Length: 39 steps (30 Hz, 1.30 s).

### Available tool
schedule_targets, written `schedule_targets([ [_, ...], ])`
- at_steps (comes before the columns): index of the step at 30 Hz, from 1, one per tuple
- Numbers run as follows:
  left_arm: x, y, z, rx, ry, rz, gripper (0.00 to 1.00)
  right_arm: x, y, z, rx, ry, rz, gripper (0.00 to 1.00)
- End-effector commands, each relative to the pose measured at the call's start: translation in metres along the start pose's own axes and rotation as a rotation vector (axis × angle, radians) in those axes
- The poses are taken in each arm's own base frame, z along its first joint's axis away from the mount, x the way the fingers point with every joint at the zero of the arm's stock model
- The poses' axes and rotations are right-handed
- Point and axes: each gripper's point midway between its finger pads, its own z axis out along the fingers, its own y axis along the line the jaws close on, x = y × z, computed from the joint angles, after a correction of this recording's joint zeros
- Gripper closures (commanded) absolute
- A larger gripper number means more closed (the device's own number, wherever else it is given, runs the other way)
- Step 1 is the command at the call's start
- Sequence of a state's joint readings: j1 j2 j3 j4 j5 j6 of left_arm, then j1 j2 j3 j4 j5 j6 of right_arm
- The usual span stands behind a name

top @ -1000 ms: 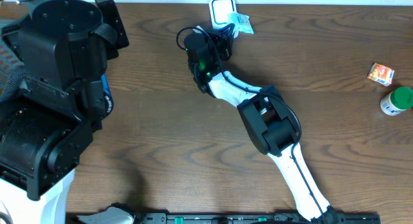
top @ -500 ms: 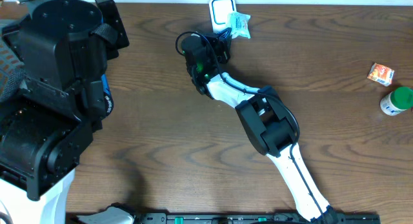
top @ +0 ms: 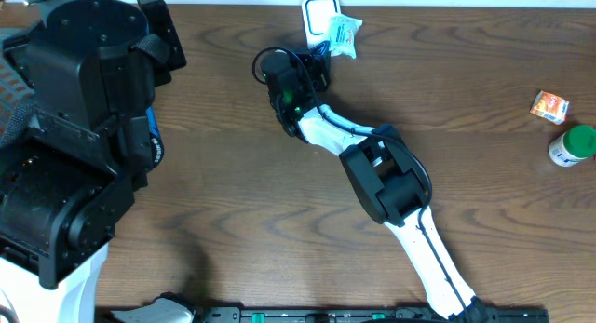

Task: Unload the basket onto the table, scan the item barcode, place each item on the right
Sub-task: 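Hold the wipes pack barcode against the scanner window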

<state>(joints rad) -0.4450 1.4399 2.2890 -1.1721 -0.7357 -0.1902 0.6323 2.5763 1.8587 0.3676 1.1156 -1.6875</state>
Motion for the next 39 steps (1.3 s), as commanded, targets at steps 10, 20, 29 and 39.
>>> schedule_targets([
  [10,-0.003,0.006,-0.003,-0.009,-0.01,-0.023,0.02,-0.014,0.002,0.001,0.005,-0.071,-0.003,0.99],
  [20,-0.003,0.006,-0.003,-0.009,-0.01,-0.023,0.02,-0.022,-0.008,-0.002,0.037,-0.109,0.037,0.99],
  [29,-0.003,0.006,-0.003,-0.009,-0.01,-0.023,0.02,-0.024,-0.018,-0.004,0.07,-0.128,0.048,0.99],
  [39,-0.003,0.006,-0.003,-0.009,-0.01,-0.023,0.02,-0.048,-0.021,-0.026,0.087,-0.215,0.036,0.99],
])
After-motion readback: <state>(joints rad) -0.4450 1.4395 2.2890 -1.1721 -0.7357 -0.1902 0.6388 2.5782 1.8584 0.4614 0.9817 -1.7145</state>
